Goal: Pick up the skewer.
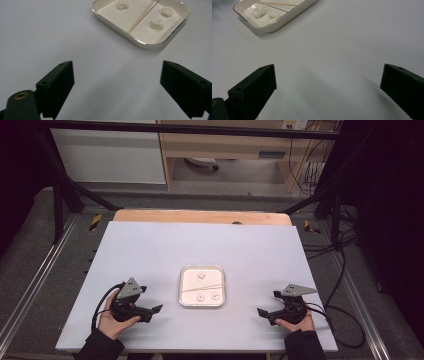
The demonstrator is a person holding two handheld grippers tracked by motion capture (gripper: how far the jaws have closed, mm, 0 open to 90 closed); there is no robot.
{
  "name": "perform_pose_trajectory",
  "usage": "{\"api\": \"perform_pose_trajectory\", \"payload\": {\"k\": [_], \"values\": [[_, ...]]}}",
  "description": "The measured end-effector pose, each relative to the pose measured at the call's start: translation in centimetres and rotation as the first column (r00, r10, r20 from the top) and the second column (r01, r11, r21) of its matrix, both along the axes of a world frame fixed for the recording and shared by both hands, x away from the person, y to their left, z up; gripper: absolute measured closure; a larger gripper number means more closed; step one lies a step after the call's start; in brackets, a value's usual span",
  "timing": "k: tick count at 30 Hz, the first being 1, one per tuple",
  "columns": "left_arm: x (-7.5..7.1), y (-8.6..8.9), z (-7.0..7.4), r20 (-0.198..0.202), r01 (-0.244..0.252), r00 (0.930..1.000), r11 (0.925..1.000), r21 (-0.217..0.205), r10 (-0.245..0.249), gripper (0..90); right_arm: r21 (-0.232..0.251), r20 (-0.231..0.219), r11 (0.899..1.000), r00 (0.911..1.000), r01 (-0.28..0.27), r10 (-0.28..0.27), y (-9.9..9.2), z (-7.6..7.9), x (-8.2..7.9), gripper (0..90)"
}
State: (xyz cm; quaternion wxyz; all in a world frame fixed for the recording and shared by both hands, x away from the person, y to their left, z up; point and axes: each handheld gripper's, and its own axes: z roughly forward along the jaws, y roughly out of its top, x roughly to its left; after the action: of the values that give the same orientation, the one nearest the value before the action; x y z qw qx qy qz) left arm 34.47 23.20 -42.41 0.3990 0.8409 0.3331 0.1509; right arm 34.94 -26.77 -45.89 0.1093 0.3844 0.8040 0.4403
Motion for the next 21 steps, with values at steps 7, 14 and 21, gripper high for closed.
{"api": "perform_pose_trajectory", "payload": {"k": [7,14,21], "values": [[0.4,-2.0,0.7,0.013,0.028,0.9995,0.9996,0.009,-0.028,22.0,-0.004,0.002,1.0,1.0,0.0,0.0,0.0,0.0,0.0,1.0],[1.1,-4.1,1.3,0.021,0.038,0.9991,0.9993,0.001,-0.038,41.2,-0.007,0.004,1.0,1.0,-0.002,0.002,0.0,0.0,0.0,1.1],[1.9,-5.7,1.4,0.0,0.039,0.9992,0.999,0.02,-0.039,63.1,-0.011,0.001,1.0,1.0,-0.002,0.002,0.0,-0.1,0.0,1.1]]}}
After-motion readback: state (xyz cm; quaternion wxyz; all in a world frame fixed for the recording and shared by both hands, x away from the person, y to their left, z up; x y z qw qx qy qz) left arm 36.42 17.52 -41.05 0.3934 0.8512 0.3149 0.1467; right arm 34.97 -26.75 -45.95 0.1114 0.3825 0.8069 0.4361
